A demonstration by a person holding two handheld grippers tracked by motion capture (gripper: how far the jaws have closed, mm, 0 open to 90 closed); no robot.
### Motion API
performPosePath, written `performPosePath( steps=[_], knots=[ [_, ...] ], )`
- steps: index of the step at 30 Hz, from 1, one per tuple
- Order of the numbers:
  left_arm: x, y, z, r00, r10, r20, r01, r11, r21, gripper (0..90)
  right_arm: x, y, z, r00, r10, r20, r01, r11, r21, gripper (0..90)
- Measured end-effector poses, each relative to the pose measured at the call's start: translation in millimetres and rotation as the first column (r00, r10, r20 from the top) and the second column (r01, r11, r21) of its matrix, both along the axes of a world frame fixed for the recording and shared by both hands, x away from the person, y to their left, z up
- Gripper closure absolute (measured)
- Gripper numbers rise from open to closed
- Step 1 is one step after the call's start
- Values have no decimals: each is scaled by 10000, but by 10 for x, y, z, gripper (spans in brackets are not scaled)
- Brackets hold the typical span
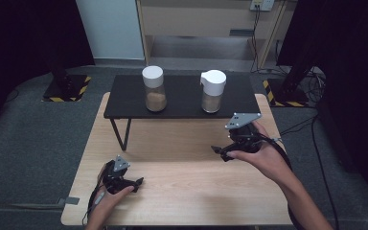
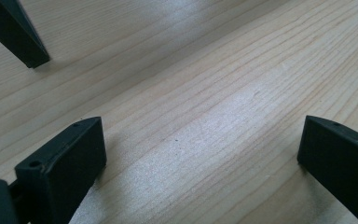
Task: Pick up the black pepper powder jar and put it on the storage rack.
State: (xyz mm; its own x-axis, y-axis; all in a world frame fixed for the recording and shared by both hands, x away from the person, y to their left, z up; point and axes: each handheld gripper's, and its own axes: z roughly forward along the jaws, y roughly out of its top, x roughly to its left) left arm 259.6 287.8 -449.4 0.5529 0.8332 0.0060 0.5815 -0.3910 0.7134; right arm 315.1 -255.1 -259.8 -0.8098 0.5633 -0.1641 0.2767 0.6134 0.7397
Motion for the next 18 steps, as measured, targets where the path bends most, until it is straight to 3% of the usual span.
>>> performPosePath(
  steps=[18],
  knots=[
    [-5,-4,0,10000,17,-3,-17,10000,-7,0,-17,-23,-280,9993,-94,-356,95,10000,14,64]
  ],
)
